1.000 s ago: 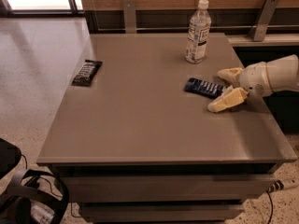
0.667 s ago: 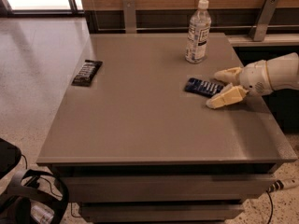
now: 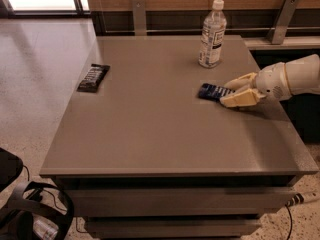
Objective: Move rxbar blueberry near rxbar chocolate
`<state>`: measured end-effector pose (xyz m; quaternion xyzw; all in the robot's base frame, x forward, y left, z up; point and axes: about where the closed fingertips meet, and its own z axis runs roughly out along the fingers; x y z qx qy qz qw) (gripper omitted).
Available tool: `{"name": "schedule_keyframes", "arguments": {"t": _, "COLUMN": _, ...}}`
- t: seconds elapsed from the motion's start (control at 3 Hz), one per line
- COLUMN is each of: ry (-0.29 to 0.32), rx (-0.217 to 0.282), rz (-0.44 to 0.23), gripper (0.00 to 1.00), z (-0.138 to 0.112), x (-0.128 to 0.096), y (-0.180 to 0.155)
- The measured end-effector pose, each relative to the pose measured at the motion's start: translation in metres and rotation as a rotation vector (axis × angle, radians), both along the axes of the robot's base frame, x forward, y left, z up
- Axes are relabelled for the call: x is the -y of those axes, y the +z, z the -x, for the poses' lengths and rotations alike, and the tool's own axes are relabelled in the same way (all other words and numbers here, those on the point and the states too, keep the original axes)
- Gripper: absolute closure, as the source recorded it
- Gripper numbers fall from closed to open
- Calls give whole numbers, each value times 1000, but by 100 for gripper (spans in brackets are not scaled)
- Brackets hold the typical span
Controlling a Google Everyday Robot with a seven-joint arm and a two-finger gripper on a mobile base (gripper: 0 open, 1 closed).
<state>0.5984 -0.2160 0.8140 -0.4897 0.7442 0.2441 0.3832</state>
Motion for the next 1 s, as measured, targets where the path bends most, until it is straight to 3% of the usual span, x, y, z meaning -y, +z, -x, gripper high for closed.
{"name": "schedule_keyframes", "arguments": {"t": 0.33, "ry": 0, "rx": 0, "rz": 0, "gripper": 100, "z": 0, "x": 0, "y": 0}}
{"name": "schedule_keyframes", "arguments": {"t": 1.0, "ry": 25, "rx": 39, "rz": 17, "gripper": 100, "z": -9, "x": -21, "y": 47}}
